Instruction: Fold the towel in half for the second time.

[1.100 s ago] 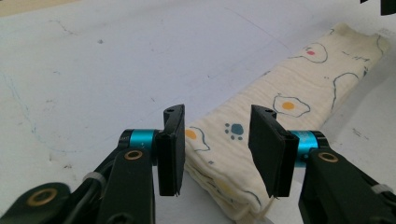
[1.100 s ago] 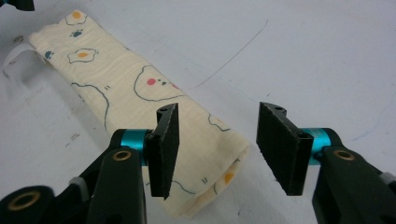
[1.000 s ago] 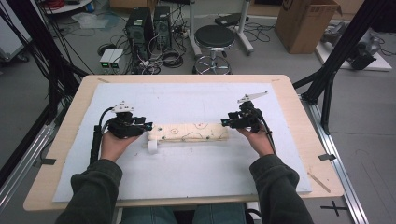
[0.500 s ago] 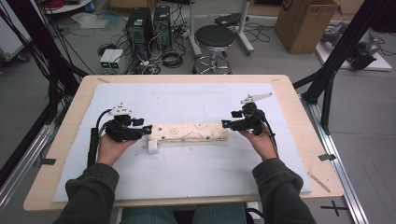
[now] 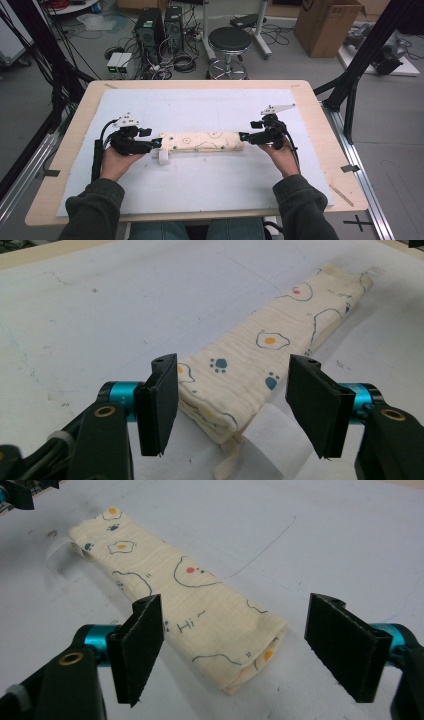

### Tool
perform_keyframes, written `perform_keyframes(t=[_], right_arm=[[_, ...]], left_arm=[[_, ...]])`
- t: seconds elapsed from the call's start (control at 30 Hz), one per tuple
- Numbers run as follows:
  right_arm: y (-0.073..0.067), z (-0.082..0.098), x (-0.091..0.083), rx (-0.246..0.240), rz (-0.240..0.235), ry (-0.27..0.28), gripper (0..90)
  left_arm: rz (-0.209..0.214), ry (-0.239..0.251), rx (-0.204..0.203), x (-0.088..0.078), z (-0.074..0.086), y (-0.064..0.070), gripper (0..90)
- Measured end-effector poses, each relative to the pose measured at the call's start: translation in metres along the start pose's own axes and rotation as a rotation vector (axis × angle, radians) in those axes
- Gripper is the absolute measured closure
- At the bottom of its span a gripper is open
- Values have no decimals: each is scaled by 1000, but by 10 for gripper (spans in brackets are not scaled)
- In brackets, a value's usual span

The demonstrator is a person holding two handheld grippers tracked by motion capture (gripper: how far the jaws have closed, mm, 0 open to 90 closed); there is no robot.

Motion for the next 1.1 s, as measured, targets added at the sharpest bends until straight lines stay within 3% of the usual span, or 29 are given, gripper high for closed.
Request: perform_keyframes(t=[0.57,1.1], right_arm=[[-13,-3,-7,-23,0,15,166],[-10,7,-29,-12,31,57,134]], left_arm=[[14,13,19,-13,-2,9,348],[3,15,19,-23,8,12,329]])
Point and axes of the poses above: each handheld gripper's, and its own axes: x roughly forward along the jaws, z roughly out of its underside, y roughly to its right, the point moved 7 cm from there along x, roughly forward along the jaws, and after that the axes turned 12 degrees about y, right-handed, at the moved point
